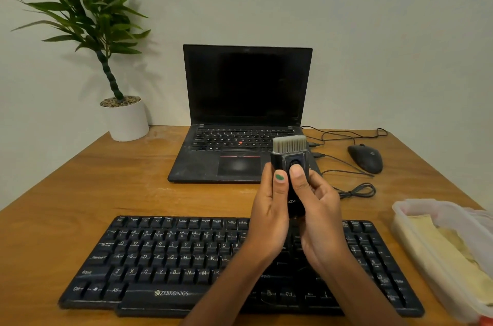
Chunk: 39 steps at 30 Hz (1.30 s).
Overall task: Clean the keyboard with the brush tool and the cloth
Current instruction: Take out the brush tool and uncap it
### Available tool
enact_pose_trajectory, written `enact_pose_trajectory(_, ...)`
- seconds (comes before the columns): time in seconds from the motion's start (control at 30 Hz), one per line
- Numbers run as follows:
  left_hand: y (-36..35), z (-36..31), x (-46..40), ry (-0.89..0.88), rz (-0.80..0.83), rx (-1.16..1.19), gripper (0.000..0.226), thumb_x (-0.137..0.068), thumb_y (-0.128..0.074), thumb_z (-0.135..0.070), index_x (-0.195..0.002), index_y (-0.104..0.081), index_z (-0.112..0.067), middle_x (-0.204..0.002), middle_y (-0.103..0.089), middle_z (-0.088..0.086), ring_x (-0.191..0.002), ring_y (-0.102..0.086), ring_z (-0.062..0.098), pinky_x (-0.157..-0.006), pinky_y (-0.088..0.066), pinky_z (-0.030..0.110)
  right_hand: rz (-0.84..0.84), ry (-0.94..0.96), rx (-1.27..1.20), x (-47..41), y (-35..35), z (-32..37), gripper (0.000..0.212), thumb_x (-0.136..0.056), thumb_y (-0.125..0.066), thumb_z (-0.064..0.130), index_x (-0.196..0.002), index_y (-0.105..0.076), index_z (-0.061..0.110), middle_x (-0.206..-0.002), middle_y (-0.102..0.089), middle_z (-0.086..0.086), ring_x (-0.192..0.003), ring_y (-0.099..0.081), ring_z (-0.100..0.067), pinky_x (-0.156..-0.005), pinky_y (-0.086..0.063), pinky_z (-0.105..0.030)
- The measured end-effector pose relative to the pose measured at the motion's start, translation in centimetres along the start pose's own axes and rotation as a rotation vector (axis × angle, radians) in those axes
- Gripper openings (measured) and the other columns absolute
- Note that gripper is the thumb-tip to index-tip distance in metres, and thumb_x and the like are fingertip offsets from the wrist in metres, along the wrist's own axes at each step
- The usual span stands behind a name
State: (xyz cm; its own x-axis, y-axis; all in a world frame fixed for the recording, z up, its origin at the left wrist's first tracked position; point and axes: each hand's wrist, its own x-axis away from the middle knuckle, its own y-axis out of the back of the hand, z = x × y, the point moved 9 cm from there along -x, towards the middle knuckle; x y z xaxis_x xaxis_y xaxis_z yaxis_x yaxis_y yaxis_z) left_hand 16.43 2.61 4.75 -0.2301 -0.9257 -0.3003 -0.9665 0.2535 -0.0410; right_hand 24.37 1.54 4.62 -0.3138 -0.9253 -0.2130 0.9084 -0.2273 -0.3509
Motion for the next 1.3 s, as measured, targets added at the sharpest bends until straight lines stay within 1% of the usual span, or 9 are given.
enact_pose_trajectory(0.03,0.0,0.2,0.0,0.001,0.003,-0.021,0.064,-0.082,-0.032,-0.07,-0.135,-0.037,-0.034,-0.127,-0.052,-0.021,-0.112,-0.044,-0.025,-0.084,-0.036,-0.002,-0.003,0.008,0.006,0.0,0.0,0.1,0.038,-0.07,-0.065,0.041,-0.097,-0.067,0.015,-0.095,-0.072,0.0,-0.095,-0.067,-0.011,-0.083,-0.051,-0.027)
enact_pose_trajectory(0.2,0.1,0.2,-0.2,-0.029,-0.006,-0.05,0.047,-0.091,-0.027,-0.042,-0.133,-0.041,-0.026,-0.114,-0.059,-0.029,-0.108,-0.052,-0.018,-0.086,-0.039,0.003,0.017,0.067,0.103,0.3,-0.3,0.8,0.028,-0.082,-0.059,0.038,-0.097,-0.065,0.015,-0.091,-0.07,0.003,-0.09,-0.065,-0.005,-0.074,-0.05,-0.017)
enact_pose_trajectory(0.33,0.2,0.7,-0.2,0.06,0.019,-0.069,0.059,-0.086,-0.022,-0.051,-0.141,-0.008,-0.036,-0.128,-0.017,-0.04,-0.114,-0.018,-0.034,-0.08,-0.023,-0.011,0.102,0.04,0.2,0.1,-0.8,1.0,0.029,-0.085,-0.054,0.044,-0.105,-0.062,0.025,-0.103,-0.068,0.007,-0.101,-0.062,-0.005,-0.09,-0.048,-0.029)
enact_pose_trajectory(0.5,-0.7,-1.1,0.0,-0.009,0.089,-0.13,0.02,-0.1,-0.029,-0.032,-0.106,-0.022,-0.05,-0.105,-0.027,-0.041,-0.083,-0.03,-0.045,-0.073,-0.026,-0.011,0.142,-0.06,0.159,0.3,0.0,1.3,0.035,-0.08,-0.059,0.042,-0.111,-0.062,0.026,-0.11,-0.068,0.006,-0.108,-0.061,-0.008,-0.098,-0.046,-0.039)
enact_pose_trajectory(0.63,-1.1,-1.2,-0.1,-0.094,0.167,-0.093,0.029,-0.097,-0.037,-0.037,-0.122,-0.049,-0.03,-0.105,-0.064,-0.018,-0.098,-0.061,-0.011,-0.077,-0.046,0.007,0.178,-0.191,0.11,1.7,1.7,1.1,0.031,-0.086,-0.058,0.026,-0.117,-0.061,0.025,-0.109,-0.069,-0.004,-0.101,-0.065,-0.019,-0.075,-0.053,-0.037)
enact_pose_trajectory(0.8,-2.6,0.8,0.3,-0.089,0.387,-0.423,0.059,-0.09,-0.032,-0.073,-0.134,-0.042,-0.035,-0.121,-0.058,-0.02,-0.112,-0.057,0.001,-0.092,-0.049,0.027,-0.016,-0.059,0.235,3.5,6.2,4.3,0.036,-0.077,-0.065,0.027,-0.113,-0.062,0.026,-0.1,-0.071,0.002,-0.088,-0.069,-0.017,-0.064,-0.052,-0.028)
enact_pose_trajectory(0.93,-3.2,2.8,0.9,-0.017,0.526,-0.898,0.092,-0.071,-0.022,-0.083,-0.15,-0.023,-0.036,-0.149,-0.041,-0.008,-0.137,-0.035,0.016,-0.118,-0.019,0.047,-0.289,-0.023,0.316,5.9,11.6,6.5,0.035,-0.071,-0.072,0.028,-0.105,-0.062,0.028,-0.093,-0.071,0.0,-0.078,-0.07,-0.02,-0.058,-0.054,-0.031)
enact_pose_trajectory(1.03,-3.2,3.7,1.3,-0.016,0.599,-1.084,0.107,-0.061,-0.019,-0.089,-0.153,-0.009,-0.035,-0.158,-0.028,-0.004,-0.145,-0.024,0.019,-0.117,0.01,0.049,-0.398,0.0,0.452,7.5,14.3,7.9,0.028,-0.072,-0.073,0.026,-0.098,-0.063,0.024,-0.09,-0.068,-0.001,-0.075,-0.068,-0.019,-0.054,-0.052,-0.03)
enact_pose_trajectory(1.3,-2.9,4.7,1.9,0.076,0.701,-1.237,0.129,-0.048,-0.029,-0.094,-0.155,-0.003,-0.028,-0.161,-0.017,0.002,-0.149,-0.011,0.023,-0.111,0.019,0.061,-0.381,0.065,0.699,8.9,15.8,10.5,0.027,-0.065,-0.075,0.034,-0.088,-0.066,0.024,-0.079,-0.066,-0.004,-0.059,-0.056,-0.014,-0.049,-0.047,-0.023)
